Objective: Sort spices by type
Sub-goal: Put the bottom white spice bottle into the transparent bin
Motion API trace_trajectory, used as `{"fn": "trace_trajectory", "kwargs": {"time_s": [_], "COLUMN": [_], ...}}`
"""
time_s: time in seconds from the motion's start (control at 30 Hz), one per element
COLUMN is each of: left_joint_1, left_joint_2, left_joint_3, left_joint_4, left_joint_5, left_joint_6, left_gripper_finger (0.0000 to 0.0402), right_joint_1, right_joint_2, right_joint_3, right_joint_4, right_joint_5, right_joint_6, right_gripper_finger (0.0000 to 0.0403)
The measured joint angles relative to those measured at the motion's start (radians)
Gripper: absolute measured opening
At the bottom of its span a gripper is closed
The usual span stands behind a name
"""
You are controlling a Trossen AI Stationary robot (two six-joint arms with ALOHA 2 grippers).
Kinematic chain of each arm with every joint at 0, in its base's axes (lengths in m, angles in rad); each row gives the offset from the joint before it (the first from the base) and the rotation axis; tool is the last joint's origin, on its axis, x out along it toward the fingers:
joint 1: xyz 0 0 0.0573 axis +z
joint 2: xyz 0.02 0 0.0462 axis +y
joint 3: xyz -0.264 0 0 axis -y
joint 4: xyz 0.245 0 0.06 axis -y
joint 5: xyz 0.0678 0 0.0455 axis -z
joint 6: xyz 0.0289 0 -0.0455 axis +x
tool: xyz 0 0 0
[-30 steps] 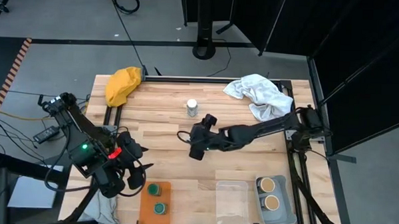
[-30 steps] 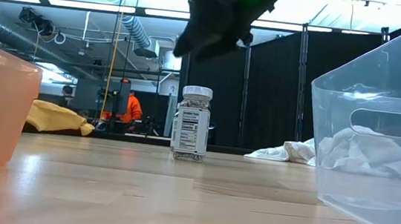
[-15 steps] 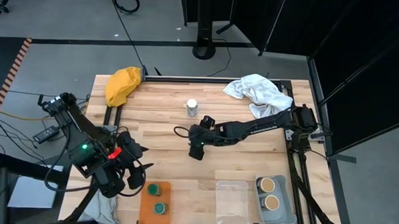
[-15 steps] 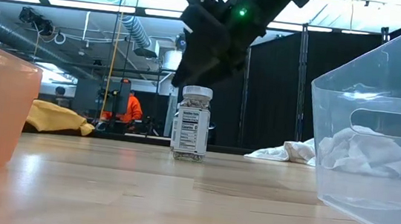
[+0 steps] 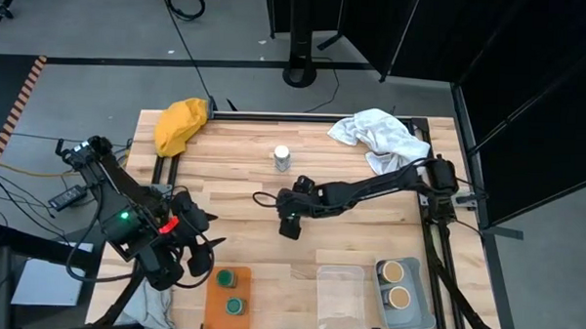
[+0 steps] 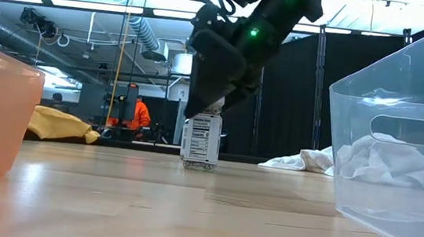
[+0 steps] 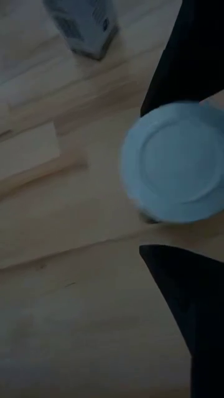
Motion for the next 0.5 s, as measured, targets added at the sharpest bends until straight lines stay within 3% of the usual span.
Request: {"fn": "trace_trajectory", "kwargs": {"time_s": [0.23, 0.5], "left_joint_1": [0.0, 0.0], "left_joint_2": [0.0, 0.0], "left_joint_3": [0.0, 0.0], "left_joint_4": [-0.006, -0.012], "left_joint_5": [-0.01, -0.014], "left_joint_6": [0.0, 0.0], "left_gripper_finger": [0.0275, 0.0275], "right_joint_1": [0.0, -0.008], "right_joint_2": [0.02, 0.017], "right_joint_3": [0.0, 0.002], "right_joint_4": [-0.021, -0.039], "right_joint_5": [-0.016, -0.009], "right_joint_6": [0.002, 0.053], "right_gripper_finger": [0.0316, 0.0201]}}
